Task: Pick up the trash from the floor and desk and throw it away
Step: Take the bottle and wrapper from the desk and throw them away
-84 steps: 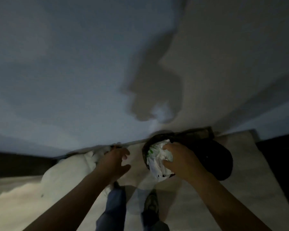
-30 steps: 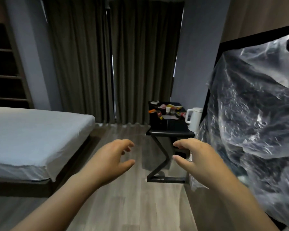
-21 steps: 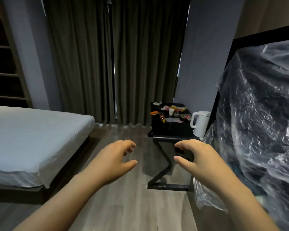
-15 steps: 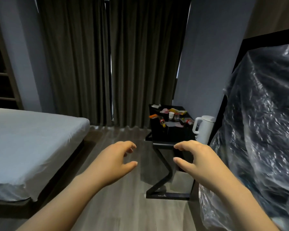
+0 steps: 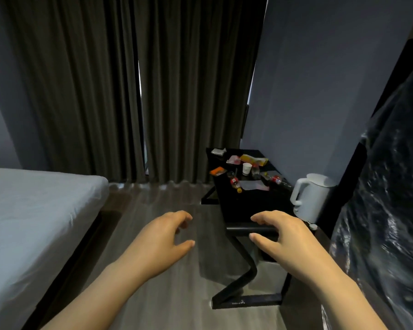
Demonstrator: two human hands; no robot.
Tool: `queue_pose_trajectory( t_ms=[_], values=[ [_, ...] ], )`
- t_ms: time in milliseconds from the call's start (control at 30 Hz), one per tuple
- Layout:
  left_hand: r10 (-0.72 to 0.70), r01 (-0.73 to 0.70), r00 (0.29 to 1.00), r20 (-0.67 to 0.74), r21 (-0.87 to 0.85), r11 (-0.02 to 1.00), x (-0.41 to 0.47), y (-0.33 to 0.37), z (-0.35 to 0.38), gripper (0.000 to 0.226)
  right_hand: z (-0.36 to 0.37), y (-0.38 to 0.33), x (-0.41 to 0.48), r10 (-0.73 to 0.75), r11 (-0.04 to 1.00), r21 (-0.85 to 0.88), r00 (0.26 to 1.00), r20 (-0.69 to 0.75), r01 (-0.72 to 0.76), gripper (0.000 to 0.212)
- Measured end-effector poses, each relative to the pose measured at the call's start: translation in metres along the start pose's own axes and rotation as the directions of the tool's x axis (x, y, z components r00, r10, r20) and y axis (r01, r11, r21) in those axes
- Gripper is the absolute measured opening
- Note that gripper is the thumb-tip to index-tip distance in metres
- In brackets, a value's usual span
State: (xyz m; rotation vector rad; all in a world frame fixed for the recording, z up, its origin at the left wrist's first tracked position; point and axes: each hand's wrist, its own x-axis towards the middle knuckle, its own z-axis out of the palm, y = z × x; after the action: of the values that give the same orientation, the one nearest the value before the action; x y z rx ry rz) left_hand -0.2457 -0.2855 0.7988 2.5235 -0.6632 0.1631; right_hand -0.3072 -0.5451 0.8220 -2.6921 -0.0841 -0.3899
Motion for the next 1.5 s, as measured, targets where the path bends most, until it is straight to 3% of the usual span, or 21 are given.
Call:
queue_pose_trajectory(
  t_ms=[533, 867, 1167, 1500],
  values=[
    [0.011, -0.014, 0.999, 0.044, 0.057, 0.998, 0.268, -0.109, 0.033, 0.044, 0.073, 0.095, 0.259, 0.103, 0.990, 0.097, 0.995, -0.005, -0.102, 0.041],
    [0.028, -0.028, 0.991, 0.129, 0.005, 1.000, 0.412, -0.169, 0.066, 0.043, 0.120, 0.148, 0.381, 0.206, 0.973, 0.101, 0.978, 0.041, -0.209, 0.041],
    [0.121, -0.117, 0.979, 0.165, -0.035, 0.993, 0.561, -0.253, 0.075, 0.045, 0.168, 0.170, 0.514, 0.348, 0.931, 0.099, 0.936, 0.052, -0.352, 0.040],
    [0.194, -0.179, 0.932, 0.305, -0.074, 0.981, 0.686, -0.317, 0.111, 0.041, 0.213, 0.194, 0.607, 0.482, 0.871, 0.069, 0.872, 0.082, -0.487, 0.038]
  ],
)
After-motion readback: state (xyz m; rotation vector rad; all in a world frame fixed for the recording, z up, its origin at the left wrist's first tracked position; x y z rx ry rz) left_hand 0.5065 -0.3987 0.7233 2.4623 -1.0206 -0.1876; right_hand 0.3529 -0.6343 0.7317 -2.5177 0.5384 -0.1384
